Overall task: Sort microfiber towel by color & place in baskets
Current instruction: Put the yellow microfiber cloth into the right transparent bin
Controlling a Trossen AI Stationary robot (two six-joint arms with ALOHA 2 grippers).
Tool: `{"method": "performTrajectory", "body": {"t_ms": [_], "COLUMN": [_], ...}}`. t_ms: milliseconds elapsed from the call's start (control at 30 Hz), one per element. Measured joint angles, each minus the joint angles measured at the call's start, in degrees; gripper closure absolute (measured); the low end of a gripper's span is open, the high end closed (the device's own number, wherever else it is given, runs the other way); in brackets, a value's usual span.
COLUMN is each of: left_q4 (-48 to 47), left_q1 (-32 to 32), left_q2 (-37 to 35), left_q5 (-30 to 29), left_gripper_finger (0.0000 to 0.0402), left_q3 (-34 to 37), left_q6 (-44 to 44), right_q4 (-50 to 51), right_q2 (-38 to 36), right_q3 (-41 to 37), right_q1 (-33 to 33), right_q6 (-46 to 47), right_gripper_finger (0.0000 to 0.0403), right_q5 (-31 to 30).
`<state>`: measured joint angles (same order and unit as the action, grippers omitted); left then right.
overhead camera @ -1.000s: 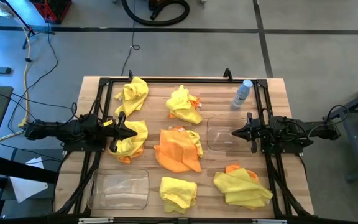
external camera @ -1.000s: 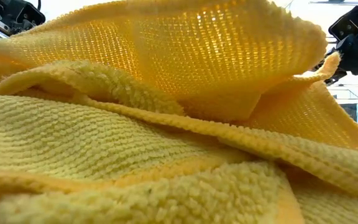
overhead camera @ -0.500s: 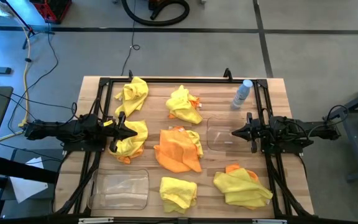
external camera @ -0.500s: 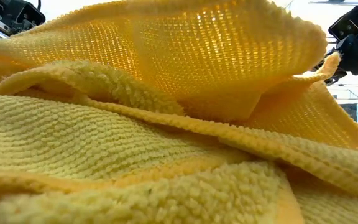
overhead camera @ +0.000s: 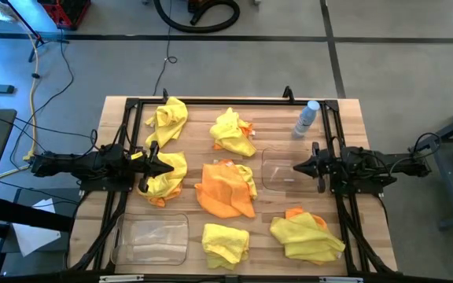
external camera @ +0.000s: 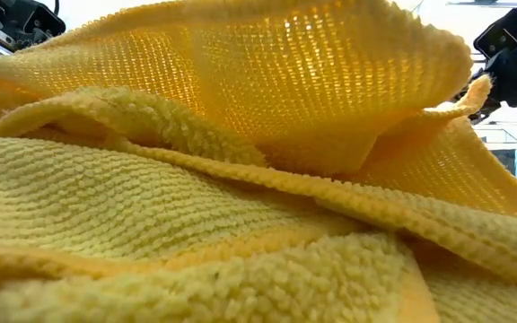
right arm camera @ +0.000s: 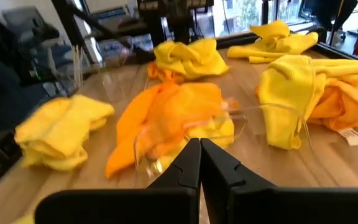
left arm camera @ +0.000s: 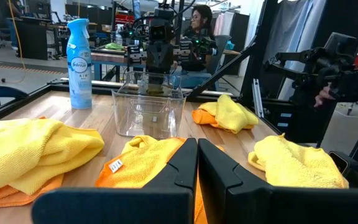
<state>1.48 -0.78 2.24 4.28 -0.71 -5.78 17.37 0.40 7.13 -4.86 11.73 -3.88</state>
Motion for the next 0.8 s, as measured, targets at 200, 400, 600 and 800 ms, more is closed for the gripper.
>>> {"method": "performTrajectory", "body": {"t_ms": [200, 400, 600, 800], "left_q4": [-0.02, -0.02, -0.01, 0.00], "left_q1": [0.00, -0.01, 0.00, -0.02], "left_q2": [0.00, 0.01, 0.00, 0.00], "left_q5": [-0.01, 0.00, 0.01, -0.01], "left_gripper_finger": [0.0401, 0.0401, 0.0401, 0.0401], "left_q3": [0.00, 0.00, 0.00, 0.00], "left_q6": [0.00, 0.00, 0.00, 0.00], "right_q4": [-5.22, -6.82, -17.46, -29.92], "right_q2": [0.00, 0.00, 0.26, 7.02], "right_q3": [-0.01, -0.01, -0.02, 5.11], "right_q1": [0.00, 0.00, 0.00, 0.00], "right_q6": [0.09, -0.19, -9.78, -20.68], "right_gripper_finger": [0.0402, 0.0402, 0.0402, 0.0402], "right_q5": [-0.66, -1.13, -6.26, -7.66]}}
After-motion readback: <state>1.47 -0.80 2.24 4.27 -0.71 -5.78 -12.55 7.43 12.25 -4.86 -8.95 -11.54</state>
